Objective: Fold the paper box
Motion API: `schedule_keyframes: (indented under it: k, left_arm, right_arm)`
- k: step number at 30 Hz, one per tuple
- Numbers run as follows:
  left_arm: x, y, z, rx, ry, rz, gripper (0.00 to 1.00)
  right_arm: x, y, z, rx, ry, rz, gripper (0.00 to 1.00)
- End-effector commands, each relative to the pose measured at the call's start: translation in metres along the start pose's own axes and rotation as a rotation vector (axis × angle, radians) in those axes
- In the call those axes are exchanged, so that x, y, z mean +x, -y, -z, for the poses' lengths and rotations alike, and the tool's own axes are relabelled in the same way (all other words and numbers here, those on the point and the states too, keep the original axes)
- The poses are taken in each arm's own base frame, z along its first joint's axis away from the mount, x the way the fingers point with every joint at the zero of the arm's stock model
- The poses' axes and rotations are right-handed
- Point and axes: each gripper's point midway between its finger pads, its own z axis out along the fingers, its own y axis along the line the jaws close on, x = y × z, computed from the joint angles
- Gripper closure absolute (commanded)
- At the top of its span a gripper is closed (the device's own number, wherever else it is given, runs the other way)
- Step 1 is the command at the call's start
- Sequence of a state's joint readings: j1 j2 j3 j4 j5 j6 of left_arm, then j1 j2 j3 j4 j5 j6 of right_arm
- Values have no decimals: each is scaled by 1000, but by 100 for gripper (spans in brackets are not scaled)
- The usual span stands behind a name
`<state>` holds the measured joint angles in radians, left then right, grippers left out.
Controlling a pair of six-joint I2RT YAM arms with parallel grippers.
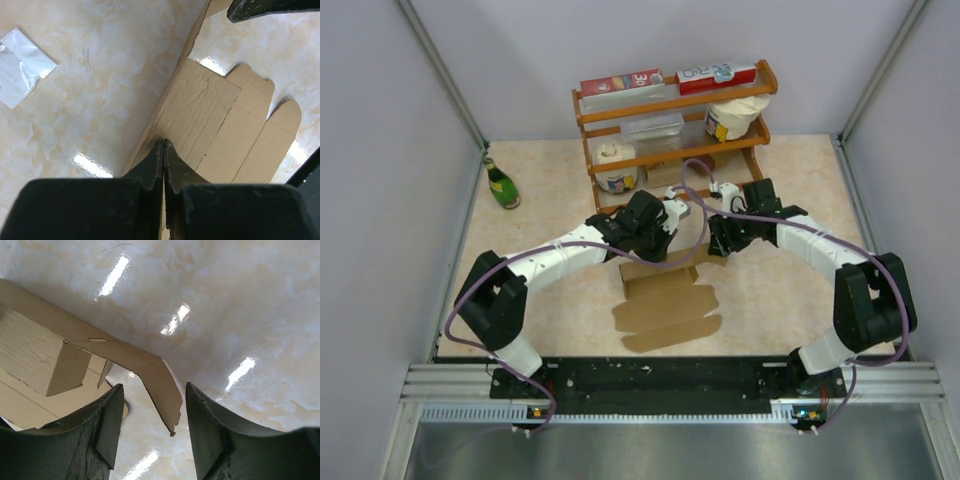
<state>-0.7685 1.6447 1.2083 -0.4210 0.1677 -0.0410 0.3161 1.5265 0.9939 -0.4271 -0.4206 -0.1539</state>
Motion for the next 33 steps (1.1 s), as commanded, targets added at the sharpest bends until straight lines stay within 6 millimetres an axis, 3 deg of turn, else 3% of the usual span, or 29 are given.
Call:
schedule_keyframes:
  k: [1,8,12,20,23,27,33]
  left_arm:
    - [-13,4,9,7,31,-17,100]
    - [-14,3,7,6,29,-16,100]
    - [-13,3,6,4,28,-17,100]
    - [-12,2,4,4,21,-14,100]
    - [-12,2,4,7,21,-14,100]
    - [-11,3,3,10,16,-13,100]
    - [-9,2,1,9,8,-13,100]
  right_arm:
    - [-4,-4,-8,6,7,45,49]
    - [2,-3,-13,29,-7,40,57]
    - [3,-2,-13,43,-9,38,69]
    - [-1,-2,-2,86,21,37,83]
    - [-3,0,3,110,42,33,94]
    - [-6,8,8,170,56,27,100]
    - [-6,22,14,255,60,28,100]
